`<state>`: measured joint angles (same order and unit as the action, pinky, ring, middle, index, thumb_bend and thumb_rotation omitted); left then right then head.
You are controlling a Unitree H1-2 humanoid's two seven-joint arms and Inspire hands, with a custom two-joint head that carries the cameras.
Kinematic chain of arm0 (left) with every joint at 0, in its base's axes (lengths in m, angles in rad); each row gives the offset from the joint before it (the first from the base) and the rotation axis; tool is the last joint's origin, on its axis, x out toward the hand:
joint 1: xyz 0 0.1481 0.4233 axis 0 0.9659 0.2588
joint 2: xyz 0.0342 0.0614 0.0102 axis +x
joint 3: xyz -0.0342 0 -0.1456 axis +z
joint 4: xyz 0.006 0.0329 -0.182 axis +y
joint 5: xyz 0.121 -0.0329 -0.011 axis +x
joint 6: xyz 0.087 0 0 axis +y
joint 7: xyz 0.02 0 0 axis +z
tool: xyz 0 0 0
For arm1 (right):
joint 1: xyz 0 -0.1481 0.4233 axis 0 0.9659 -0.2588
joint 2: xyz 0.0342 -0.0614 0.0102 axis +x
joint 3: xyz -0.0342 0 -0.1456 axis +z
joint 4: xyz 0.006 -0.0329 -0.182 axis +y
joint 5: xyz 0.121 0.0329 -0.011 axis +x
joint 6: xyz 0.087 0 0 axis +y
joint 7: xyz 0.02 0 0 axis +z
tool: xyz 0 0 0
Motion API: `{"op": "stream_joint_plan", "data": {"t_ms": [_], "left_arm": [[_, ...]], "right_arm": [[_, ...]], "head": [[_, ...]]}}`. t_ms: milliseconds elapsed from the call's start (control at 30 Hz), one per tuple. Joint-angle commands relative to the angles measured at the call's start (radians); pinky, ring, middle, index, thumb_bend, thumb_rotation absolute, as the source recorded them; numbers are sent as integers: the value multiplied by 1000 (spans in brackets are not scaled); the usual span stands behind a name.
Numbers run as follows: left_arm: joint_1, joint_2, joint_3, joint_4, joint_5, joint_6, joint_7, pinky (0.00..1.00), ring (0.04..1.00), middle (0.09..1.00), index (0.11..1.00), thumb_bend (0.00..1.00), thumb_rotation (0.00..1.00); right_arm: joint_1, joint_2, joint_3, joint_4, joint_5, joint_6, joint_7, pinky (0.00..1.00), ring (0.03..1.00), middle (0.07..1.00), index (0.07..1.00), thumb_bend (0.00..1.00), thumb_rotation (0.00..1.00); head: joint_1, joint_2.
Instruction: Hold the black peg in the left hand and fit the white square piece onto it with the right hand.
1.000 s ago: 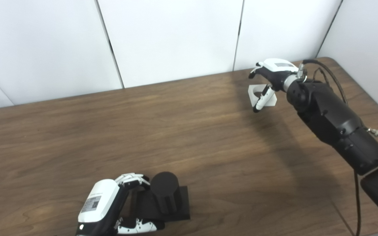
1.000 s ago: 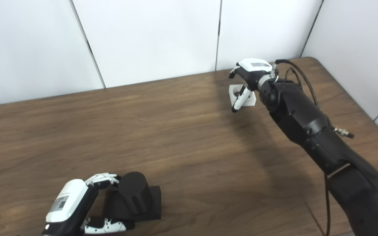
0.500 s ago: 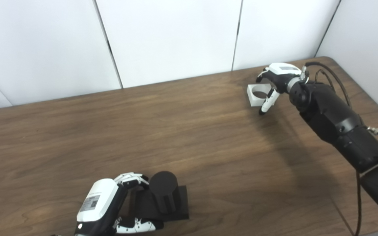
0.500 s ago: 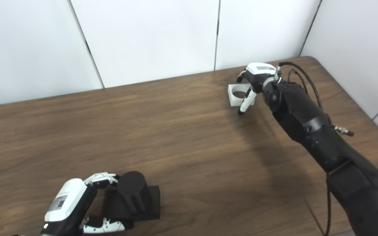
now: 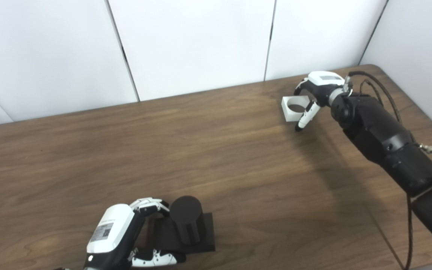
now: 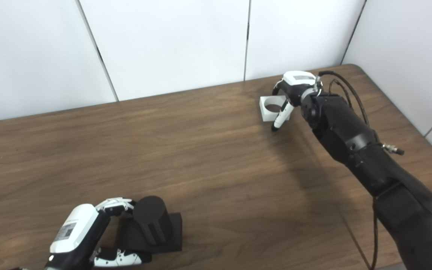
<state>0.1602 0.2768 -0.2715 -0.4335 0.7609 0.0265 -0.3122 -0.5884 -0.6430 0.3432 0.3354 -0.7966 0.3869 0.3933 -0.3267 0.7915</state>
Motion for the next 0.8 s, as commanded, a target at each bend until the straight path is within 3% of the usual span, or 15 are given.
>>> {"op": "stream_joint_plan", "data": {"t_ms": [0,100,167,233,300,567,767], "left_arm": [[-1,12,20,-7,13,29,-5,708,810,757,487,508,40],[-2,8,21,-9,16,33,-8,711,813,758,487,508,40],[-1,6,21,-11,20,35,-9,711,812,758,487,509,39],[0,5,23,-12,20,36,-10,714,814,759,487,509,39],[1,4,24,-13,21,34,-8,714,815,760,487,509,39],[1,0,29,-11,19,27,1,704,813,757,486,509,39],[3,-17,22,-20,38,45,-9,719,819,759,487,510,40]], "right_arm": [[-46,-29,-7,-6,-10,-26,-24,958,1000,939,752,894,288],[-43,-28,-13,-3,-1,-37,-30,933,1000,914,702,855,269],[-37,-27,-24,-6,17,-53,-35,918,997,891,631,827,204],[-31,-28,-28,-6,28,-68,-42,903,975,862,518,588,151],[-29,-30,-27,-4,33,-77,-43,896,957,834,494,540,136],[-21,-30,-32,11,48,-96,-57,922,926,797,484,522,127],[-3,-43,-41,-22,60,-116,-59,901,922,794,484,522,127]], "head": [[0,2],[4,1],[5,0],[6,1],[5,0],[8,0],[90,14]]}}
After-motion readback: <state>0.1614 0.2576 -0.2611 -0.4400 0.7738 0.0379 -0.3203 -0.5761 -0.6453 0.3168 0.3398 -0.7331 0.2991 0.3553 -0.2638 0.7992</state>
